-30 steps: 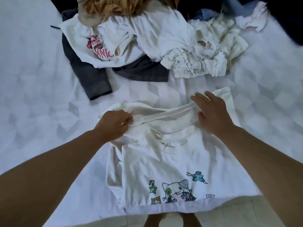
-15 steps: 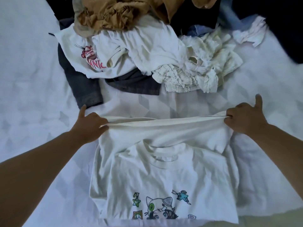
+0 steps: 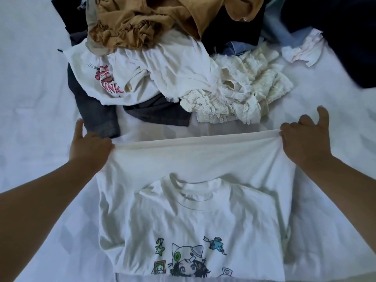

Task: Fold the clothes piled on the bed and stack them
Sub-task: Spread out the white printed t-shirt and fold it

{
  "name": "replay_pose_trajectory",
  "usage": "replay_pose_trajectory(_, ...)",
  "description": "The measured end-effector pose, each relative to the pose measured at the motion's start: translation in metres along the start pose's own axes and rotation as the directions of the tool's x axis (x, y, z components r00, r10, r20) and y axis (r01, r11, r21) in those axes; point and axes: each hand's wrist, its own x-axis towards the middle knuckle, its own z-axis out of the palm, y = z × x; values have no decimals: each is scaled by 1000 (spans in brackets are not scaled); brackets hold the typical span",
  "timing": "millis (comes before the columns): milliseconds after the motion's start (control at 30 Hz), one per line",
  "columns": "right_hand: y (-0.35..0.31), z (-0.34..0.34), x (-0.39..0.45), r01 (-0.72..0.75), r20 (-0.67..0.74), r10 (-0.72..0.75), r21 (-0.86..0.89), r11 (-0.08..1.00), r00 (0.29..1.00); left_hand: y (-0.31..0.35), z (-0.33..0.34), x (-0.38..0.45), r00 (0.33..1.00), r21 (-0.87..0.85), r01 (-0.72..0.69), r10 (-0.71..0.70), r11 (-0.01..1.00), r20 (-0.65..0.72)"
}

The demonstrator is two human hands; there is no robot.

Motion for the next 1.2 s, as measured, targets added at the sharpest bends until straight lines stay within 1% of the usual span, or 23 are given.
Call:
replay_pose_trajectory(67, -6, 4, -1, -83, 8, 82, 36, 996, 997, 8, 1, 1, 999, -75, 51, -52, 996, -14)
replay_pose_trajectory(167, -22, 9, -1, -103, 178, 91, 62, 993, 980, 24, 6, 2, 997, -247, 78, -82, 966, -8)
replay_pose_trajectory(233, -29, 16, 1, -82, 283, 38, 146, 986, 958, 30, 15, 5, 998, -391, 2, -29, 920, -61)
replay_pose_trajectory(300, -39, 19, 6, -59, 336, -53, 313, 948, 940, 34, 24, 8, 990, -548, -110, 43, 829, -133)
replay_pose_trajectory(367, -49, 20, 10, -71, 362, -99, 427, 902, 927, 40, 23, 10, 984, -632, -166, 82, 757, -161)
replay_pose_trajectory(433, -54, 18, 13, -54, 385, -127, 426, 903, 914, 45, 15, 12, 981, -654, -190, 113, 733, -158)
replay_pose_trajectory(500, -55, 22, 15, 21, 357, -158, 359, 933, 921, 46, 9, 15, 984, -681, -175, 110, 712, -138)
replay_pose_trajectory(533, -55, 24, 15, 29, 304, -144, 355, 934, 942, 45, 5, 16, 991, -716, -130, 67, 686, -115)
replay_pose_trajectory(600, -55, 31, 14, 16, 87, -55, 396, 918, 995, 41, 2, 18, 994, -772, -29, -64, 635, -89)
replay_pose_trajectory(633, -55, 33, 11, -11, -17, 19, 385, 923, 1000, 41, 1, 17, 985, -773, 0, -133, 634, -109)
replay_pose_trajectory(733, -71, 27, 2, -150, -77, 180, 295, 944, 981, 45, 2, 12, 922, -790, 74, -344, 608, -178)
replay_pose_trajectory(767, -78, 23, -1, -184, -100, 222, 292, 938, 970, 50, 5, 10, 909, -807, 73, -372, 586, -188)
replay_pose_trajectory(800, -87, 17, -4, -178, -131, 233, 335, 925, 964, 55, 8, 6, 907, -811, 28, -355, 585, -225)
replay_pose_trajectory(833, -96, 12, -8, -97, -190, 186, 401, 911, 964, 61, 13, 1, 903, -797, -61, -307, 601, -300)
replay_pose_trajectory(867, -105, 9, -12, 60, -243, 65, 471, 880, 968, 69, 18, -5, 890, -754, -184, -219, 631, -401)
replay_pose_trajectory(933, -120, 11, -24, 395, -293, -277, 517, 759, 915, 81, 31, -20, 820, -549, -470, 112, 691, -561)
replay_pose_trajectory(967, -124, 18, -32, 473, -269, -389, 499, 726, 881, 84, 42, -26, 770, -431, -577, 288, 694, -569)
replay_pose_trajectory(1000, -123, 24, -37, 480, -219, -429, 477, 737, 876, 84, 49, -31, 749, -355, -621, 393, 699, -534)
replay_pose_trajectory(1033, -117, 30, -38, 431, -163, -403, 458, 778, 901, 82, 54, -34, 785, -346, -582, 399, 736, -474)
replay_pose_trajectory(1067, -110, 33, -39, 351, -101, -342, 432, 831, 934, 78, 59, -36, 852, -381, -480, 317, 790, -416)
replay_pose_trajectory(1133, -94, 30, -36, 146, 21, -166, 382, 912, 986, 66, 63, -38, 985, -505, -120, 39, 855, -167)
replay_pose_trajectory(1167, -87, 24, -34, 50, 63, -79, 381, 923, 995, 59, 63, -38, 996, -549, 66, -85, 833, -10)
replay_pose_trajectory(1200, -83, 16, -33, -15, 68, -14, 409, 912, 998, 53, 61, -40, 984, -599, 176, -156, 781, 86)
